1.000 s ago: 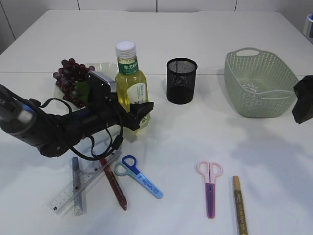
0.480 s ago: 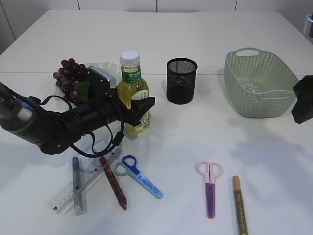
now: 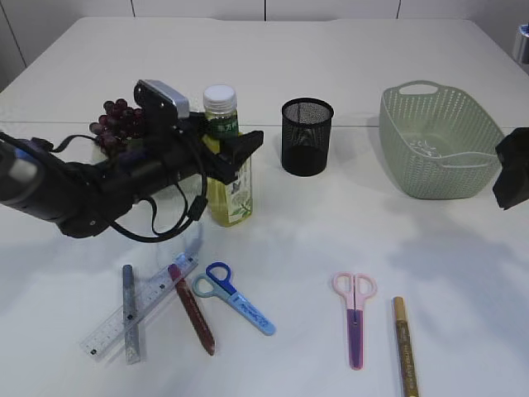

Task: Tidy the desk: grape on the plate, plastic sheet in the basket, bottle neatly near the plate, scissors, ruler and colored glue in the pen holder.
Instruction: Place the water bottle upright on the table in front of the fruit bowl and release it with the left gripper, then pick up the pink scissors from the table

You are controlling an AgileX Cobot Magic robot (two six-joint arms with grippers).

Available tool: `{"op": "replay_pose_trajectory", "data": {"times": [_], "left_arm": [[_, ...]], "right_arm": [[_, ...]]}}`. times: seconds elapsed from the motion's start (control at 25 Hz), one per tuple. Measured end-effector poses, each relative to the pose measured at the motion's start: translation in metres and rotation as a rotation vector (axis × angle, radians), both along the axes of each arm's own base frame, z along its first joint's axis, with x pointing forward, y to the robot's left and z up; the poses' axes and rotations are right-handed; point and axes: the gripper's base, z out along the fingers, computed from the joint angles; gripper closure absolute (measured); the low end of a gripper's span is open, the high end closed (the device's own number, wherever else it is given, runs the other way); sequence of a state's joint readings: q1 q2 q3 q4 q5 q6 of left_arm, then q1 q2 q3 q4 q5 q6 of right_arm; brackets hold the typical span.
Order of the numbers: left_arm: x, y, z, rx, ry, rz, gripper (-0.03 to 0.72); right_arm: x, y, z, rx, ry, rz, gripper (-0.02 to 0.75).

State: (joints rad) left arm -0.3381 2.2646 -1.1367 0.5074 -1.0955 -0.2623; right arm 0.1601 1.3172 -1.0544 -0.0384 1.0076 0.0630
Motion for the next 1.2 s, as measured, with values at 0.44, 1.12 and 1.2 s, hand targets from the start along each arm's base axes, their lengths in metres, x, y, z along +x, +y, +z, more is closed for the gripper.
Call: {"op": "replay_pose_trajectory", "data": {"times": [0.44, 1.12, 1.2], "left_arm": [[0.0, 0.009, 0.084, -0.001, -0.05, 0.107, 0.106], [-0.044, 0.061, 0.162, 0.321, 0.43, 0.463, 0.142], [-0.053, 0.067, 0.162, 0.358, 0.53, 0.504, 0.143]], "right_arm": [[0.0, 0.0, 0.0, 0.0, 0.0, 0.0, 0.195], [0.0, 0.0, 0.0, 0.001, -0.004, 0.0, 0.195], [0.0, 0.0, 0.0, 0.001, -0.004, 0.0, 0.195]]}}
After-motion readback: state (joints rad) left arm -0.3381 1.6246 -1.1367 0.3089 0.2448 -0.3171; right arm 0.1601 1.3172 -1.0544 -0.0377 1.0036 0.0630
